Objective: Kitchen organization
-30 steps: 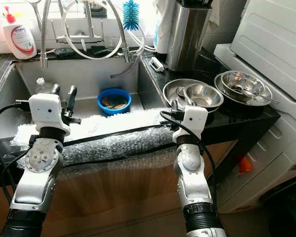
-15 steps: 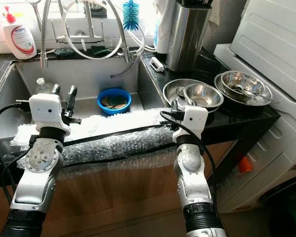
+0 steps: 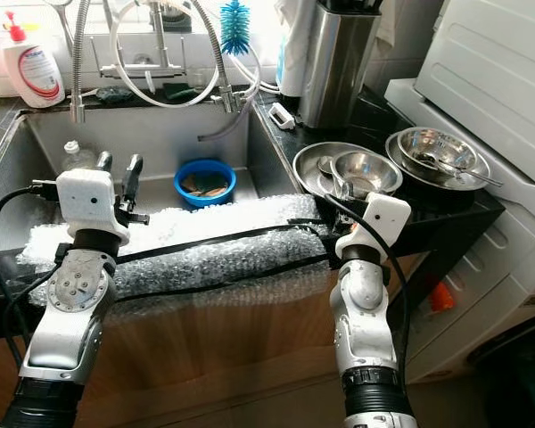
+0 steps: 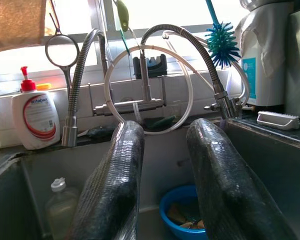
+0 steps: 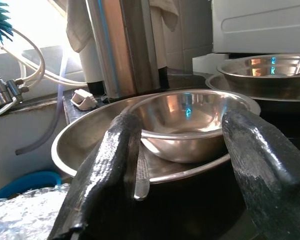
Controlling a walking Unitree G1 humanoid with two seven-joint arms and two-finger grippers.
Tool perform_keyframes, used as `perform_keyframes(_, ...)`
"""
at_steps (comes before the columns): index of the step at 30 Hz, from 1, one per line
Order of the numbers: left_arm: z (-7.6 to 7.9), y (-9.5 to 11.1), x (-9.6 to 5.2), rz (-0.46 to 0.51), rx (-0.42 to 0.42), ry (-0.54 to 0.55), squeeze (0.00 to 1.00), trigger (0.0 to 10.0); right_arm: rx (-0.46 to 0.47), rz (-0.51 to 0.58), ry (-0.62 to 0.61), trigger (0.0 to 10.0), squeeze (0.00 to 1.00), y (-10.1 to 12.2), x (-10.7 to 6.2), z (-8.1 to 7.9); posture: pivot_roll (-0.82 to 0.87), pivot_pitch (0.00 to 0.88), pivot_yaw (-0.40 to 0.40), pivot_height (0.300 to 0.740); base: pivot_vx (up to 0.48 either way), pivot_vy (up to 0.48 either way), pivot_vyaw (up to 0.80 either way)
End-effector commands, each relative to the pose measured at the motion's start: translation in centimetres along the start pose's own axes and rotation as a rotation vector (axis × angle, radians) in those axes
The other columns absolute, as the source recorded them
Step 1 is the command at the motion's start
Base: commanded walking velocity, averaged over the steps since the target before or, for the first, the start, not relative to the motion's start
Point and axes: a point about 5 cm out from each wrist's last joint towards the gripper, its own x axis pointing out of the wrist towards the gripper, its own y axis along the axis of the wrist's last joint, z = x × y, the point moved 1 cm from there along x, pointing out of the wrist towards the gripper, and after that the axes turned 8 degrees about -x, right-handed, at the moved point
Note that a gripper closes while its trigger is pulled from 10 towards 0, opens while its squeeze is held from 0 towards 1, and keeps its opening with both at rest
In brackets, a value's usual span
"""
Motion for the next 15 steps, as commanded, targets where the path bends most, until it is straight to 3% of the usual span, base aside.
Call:
perform_keyframes(1,0.4,0.8,0.4,0.034,0.019,-0.019,0.0,10.0,-0.007,-0.012,-0.007,10.0,0.0,-0.3,-0.1,0.4,0.01,0.0,-0.082,0.74,0.0,0.0,0.0)
perform_keyframes(15,0.4,0.7,0.3,0.036,0.019,-0.018,0.0,10.0,-0.002,-0.066,0.084,10.0,0.0,-1.0,0.5,-0.6,0.02,0.0,-0.083,0.74,0.0,0.0,0.0)
